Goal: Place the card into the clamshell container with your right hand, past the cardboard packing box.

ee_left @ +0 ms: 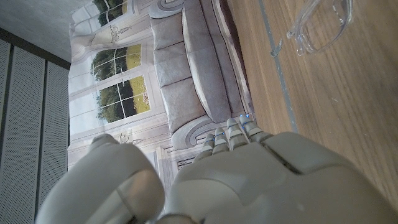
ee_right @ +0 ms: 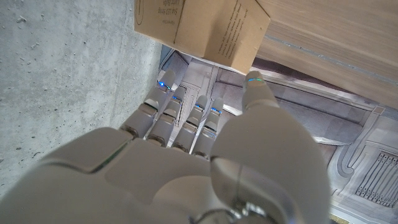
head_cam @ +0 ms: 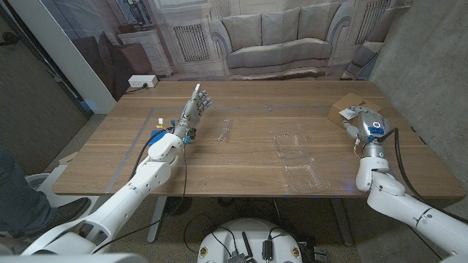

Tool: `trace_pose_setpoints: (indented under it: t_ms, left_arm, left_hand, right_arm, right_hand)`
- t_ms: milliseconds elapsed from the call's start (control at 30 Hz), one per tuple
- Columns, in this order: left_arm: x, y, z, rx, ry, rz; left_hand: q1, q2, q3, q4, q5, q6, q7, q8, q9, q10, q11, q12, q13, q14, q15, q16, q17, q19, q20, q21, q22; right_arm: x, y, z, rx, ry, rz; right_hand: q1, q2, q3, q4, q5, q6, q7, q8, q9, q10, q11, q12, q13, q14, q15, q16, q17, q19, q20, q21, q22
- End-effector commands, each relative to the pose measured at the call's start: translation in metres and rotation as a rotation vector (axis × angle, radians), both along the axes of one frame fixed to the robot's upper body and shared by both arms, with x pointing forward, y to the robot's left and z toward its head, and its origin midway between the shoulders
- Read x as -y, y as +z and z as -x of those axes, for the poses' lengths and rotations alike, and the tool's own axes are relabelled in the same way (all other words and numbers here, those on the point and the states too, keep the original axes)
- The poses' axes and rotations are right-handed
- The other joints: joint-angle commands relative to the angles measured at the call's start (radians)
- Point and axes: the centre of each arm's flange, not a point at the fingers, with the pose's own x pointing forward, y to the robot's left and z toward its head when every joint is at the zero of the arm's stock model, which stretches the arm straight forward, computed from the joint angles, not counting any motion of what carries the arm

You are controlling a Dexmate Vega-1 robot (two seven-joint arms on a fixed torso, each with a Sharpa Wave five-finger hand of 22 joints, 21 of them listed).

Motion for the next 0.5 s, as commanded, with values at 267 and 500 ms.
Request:
trace_pose_setpoints:
  t_ms: [267, 500]
  left_arm:
    - [-0.0023, -0.0023, 0.0017, -0.001, 0.006, 0.008]
    - [-0.0038, -0.0034, 0.0027, -0.006, 0.010, 0.006]
  left_hand:
    - [0.008, 0.001, -0.005, 0.005, -0.005, 0.006, 0.001, -0.003, 0.004, -0.002, -0.002, -0.001, 0.003, -0.007, 0.001, -0.003, 0.003, 0.005, -0.024, -0.009, 0.003]
    - [0.007, 0.002, -0.007, 0.005, -0.006, 0.007, 0.001, -0.003, 0.004, -0.002, -0.003, -0.001, 0.003, -0.006, 0.000, -0.003, 0.003, 0.005, -0.024, -0.011, 0.003]
  right_arm:
    - [0.0050, -0.0007, -0.0100, -0.043, -0.032, 0.018]
    - [0.0072, -0.0025, -0.0138, -0.055, -0.037, 0.011]
  right_hand:
    - [-0.002, 0.005, -0.006, 0.000, 0.009, 0.022, -0.001, 0.010, 0.007, 0.014, -0.004, 0.008, 0.006, 0.018, -0.144, 0.012, 0.003, 0.015, -0.138, 0.005, 0.003]
    - [-0.002, 0.010, -0.008, 0.003, 0.011, 0.031, -0.001, 0.013, 0.008, 0.023, -0.004, 0.012, 0.006, 0.025, -0.149, 0.015, 0.004, 0.020, -0.138, 0.007, 0.004]
